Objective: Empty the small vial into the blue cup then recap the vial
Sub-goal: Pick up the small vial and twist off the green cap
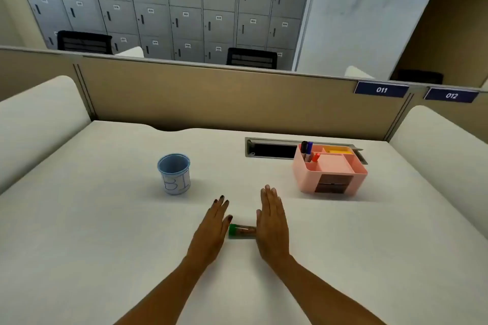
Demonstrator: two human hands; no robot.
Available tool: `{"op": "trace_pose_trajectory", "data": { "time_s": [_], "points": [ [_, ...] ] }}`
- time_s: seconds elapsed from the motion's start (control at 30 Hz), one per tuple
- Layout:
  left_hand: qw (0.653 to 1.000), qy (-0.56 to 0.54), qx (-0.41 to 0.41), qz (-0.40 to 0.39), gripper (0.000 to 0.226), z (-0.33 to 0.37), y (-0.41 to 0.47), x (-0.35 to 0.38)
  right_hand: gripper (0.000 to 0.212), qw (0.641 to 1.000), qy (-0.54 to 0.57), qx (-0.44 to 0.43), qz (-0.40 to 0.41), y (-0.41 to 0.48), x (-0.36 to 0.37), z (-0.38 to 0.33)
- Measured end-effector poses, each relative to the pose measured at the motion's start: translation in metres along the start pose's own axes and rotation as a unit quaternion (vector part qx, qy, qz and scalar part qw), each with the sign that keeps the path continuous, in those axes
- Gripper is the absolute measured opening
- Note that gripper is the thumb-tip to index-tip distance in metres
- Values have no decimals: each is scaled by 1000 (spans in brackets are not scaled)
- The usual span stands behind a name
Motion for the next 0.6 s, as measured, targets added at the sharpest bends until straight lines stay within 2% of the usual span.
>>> {"op": "trace_pose_trajectory", "data": {
  "time_s": [0.07, 0.13, 0.33, 0.4, 0.6],
  "points": [
    [997, -54, -35, -31, 46, -3, -5, 9, 47, 993, 89, 72, -27, -14, 5, 4],
    [995, -75, -54, -27, 43, -5, -12, 13, 47, 984, 133, 107, -56, -29, 9, 6],
    [999, -44, -6, 6, 34, -7, -17, 14, 41, 972, 167, 132, -101, -39, 14, 9],
    [999, -50, 2, 17, 31, -7, -16, 13, 40, 976, 155, 113, -103, -39, 14, 5],
    [992, -117, -21, 33, 19, -3, -16, 9, 22, 968, 185, 129, -112, -35, 14, 1]
  ]
}}
Point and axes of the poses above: each hand's wrist, its own y-axis towards the middle knuckle, its own x-axis out of the palm, z = x × y, the point moved 3 cm from there along y, towards the middle knuckle, and after that the axes turned 5 degrees about -x, right-handed, at the moved point
